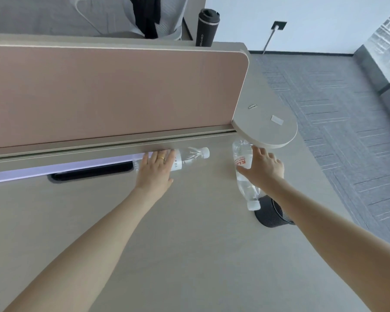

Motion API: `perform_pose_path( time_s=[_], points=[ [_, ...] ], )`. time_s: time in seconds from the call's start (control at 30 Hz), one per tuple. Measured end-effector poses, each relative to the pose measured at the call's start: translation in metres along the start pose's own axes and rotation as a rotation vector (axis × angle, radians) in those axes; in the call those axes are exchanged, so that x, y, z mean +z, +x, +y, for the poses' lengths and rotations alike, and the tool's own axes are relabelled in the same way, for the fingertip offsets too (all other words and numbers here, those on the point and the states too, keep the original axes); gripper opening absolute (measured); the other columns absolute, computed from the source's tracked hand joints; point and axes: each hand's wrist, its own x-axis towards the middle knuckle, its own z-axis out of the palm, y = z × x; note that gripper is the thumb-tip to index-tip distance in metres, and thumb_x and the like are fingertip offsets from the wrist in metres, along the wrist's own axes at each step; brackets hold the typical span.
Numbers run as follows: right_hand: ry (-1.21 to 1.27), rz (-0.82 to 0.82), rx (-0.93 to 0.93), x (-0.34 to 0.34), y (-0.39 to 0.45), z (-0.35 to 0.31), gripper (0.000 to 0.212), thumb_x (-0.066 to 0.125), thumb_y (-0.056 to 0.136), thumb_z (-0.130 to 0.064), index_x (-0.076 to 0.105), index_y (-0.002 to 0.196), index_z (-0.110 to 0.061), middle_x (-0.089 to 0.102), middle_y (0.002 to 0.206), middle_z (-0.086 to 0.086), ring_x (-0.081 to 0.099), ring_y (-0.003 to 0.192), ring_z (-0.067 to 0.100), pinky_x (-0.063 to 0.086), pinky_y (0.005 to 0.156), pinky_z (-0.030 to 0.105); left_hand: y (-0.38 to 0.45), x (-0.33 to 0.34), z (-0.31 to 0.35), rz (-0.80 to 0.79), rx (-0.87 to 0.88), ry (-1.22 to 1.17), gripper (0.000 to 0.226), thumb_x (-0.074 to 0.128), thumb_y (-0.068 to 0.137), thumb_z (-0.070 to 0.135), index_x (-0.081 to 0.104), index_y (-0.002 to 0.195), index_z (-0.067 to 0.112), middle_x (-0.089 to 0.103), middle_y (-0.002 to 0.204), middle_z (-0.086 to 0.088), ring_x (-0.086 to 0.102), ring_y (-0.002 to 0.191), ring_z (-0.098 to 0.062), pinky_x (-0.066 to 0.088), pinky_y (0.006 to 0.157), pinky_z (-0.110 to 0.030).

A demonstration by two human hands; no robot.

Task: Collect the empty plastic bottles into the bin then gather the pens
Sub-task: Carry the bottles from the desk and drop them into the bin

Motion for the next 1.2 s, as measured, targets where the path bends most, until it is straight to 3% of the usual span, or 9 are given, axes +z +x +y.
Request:
perform_pose_path(
  time_s=[0.1,0.27,0.3,0.4,0.47,0.6,0.77,0.93,1.2],
  points=[
    [0.011,-0.017,0.014,0.003,0.003,-0.004,0.076,0.054,0.082,-0.056,0.028,0.14,-0.015,0.042,0.14,0.004,0.042,0.124,0.03,0.037,0.094,0.041,-0.003,0.011,0.0,0.126,0.02,0.032,0.085,0.09,0.031,0.032,0.064,0.106,0.003,0.064,0.086,-0.013,0.066,0.077,-0.03,0.054,0.075,-0.043],
    [0.027,-0.024,0.037,0.008,0.007,-0.009,0.081,0.055,0.078,-0.062,0.029,0.138,-0.015,0.044,0.138,0.005,0.043,0.124,0.03,0.037,0.093,0.041,-0.025,0.014,0.0,0.078,0.011,-0.059,0.092,0.09,0.029,0.034,0.046,0.106,0.012,0.063,0.089,-0.01,0.061,0.055,-0.028,0.047,0.053,-0.03],
    [0.033,-0.024,0.043,0.008,0.008,-0.01,0.082,0.056,0.078,-0.063,0.029,0.138,-0.015,0.044,0.138,0.005,0.043,0.125,0.03,0.037,0.093,0.041,-0.03,0.011,0.001,0.05,0.004,-0.078,0.091,0.09,0.034,0.035,0.044,0.11,0.014,0.064,0.093,-0.011,0.063,0.059,-0.029,0.047,0.053,-0.03],
    [0.037,-0.014,0.059,0.009,0.01,-0.009,0.082,0.056,0.077,-0.063,0.03,0.138,-0.015,0.044,0.138,0.005,0.043,0.125,0.03,0.038,0.093,0.041,-0.051,0.001,0.003,-0.087,-0.093,-0.212,0.07,0.072,0.07,0.039,0.038,0.128,0.019,0.062,0.11,-0.005,0.06,0.098,-0.029,0.042,0.072,-0.032],
    [0.043,0.001,0.076,0.008,0.012,-0.008,0.082,0.057,0.078,-0.062,0.03,0.138,-0.014,0.045,0.137,0.007,0.043,0.125,0.03,0.038,0.094,0.041,-0.069,-0.004,0.003,-0.097,-0.192,-0.367,0.067,0.068,0.075,0.039,0.037,0.131,0.02,0.059,0.116,-0.002,0.056,0.106,-0.026,0.04,0.074,-0.032],
    [0.112,-0.005,0.149,0.009,0.016,-0.007,0.081,0.059,0.078,-0.058,0.031,0.138,-0.01,0.045,0.135,0.01,0.044,0.124,0.032,0.04,0.093,0.04,-0.107,-0.015,0.007,-0.042,-0.364,-0.635,0.068,0.07,0.074,0.038,0.038,0.132,0.022,0.055,0.118,0.002,0.055,0.104,-0.024,0.044,0.074,-0.033],
    [0.259,-0.043,0.228,0.024,0.017,-0.007,0.093,0.066,0.074,-0.054,0.015,0.142,-0.016,0.034,0.143,0.004,0.052,0.117,0.034,0.041,0.079,0.039,-0.146,-0.032,0.02,-0.011,-0.469,-0.853,0.064,0.069,0.074,0.035,0.036,0.129,0.03,0.051,0.114,0.015,0.05,0.104,-0.014,0.043,0.076,-0.03],
    [0.213,-0.084,0.202,0.04,-0.001,-0.016,0.111,0.069,0.074,-0.05,-0.012,0.148,-0.025,0.037,0.136,0.009,0.055,0.112,0.033,0.045,0.082,0.04,-0.166,-0.046,0.024,0.001,-0.498,-0.898,0.066,0.069,0.074,0.035,0.035,0.131,0.033,0.05,0.114,0.019,0.051,0.104,-0.009,0.043,0.077,-0.029],
    [0.205,-0.078,0.03,0.012,-0.054,-0.031,0.106,0.071,0.075,-0.033,-0.005,0.148,-0.022,0.035,0.136,0.007,0.055,0.109,0.034,0.043,0.072,0.036,-0.177,-0.076,0.036,0.045,-0.475,-0.919,0.066,0.069,0.072,0.039,0.034,0.129,0.039,0.052,0.114,0.016,0.056,0.102,-0.014,0.054,0.077,-0.041]
  ],
)
